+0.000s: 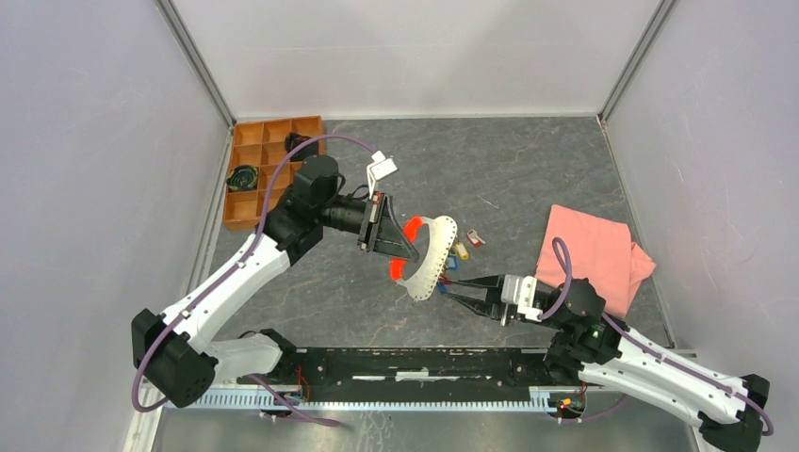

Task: Remove the keys from the keyring
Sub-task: Pick up the key from the keyring.

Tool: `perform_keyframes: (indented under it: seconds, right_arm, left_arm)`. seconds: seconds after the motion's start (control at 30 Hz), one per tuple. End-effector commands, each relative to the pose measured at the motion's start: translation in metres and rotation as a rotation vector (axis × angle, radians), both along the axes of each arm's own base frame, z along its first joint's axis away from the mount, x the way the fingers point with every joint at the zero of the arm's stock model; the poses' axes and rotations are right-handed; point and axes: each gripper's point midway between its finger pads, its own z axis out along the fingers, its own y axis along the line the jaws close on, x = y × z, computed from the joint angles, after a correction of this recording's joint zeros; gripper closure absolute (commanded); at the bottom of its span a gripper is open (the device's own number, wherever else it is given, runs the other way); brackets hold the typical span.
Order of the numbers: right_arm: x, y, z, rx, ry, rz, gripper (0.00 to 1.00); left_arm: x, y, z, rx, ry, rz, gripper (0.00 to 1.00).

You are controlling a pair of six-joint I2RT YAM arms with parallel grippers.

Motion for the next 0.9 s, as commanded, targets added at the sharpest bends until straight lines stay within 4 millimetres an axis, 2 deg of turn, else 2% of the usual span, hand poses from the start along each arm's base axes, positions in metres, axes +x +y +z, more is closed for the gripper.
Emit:
perform_keyframes:
  seconds: [0.0,0.27,0.87]
  right_arm:
    - [-0.004,0.0,0.014,0.051,-0.012,0.021,0.69]
    - [-0.008,0.002,0.017,0.067,-0.004,0.04,0.71]
    - [-0.009,0.008,0.001,0.04,0.056,0.063,0.72]
  left_arm:
    - [-0.006,-0.002,0.023,-0.048,-0.089,-0.026,0.98]
    - [-0.009,-0.005,0.026,-0.046,-0.094,-0.027,0.98]
    - [-0.008,-0.007,0.033,-0.057,-0.125,-0.006,0.98]
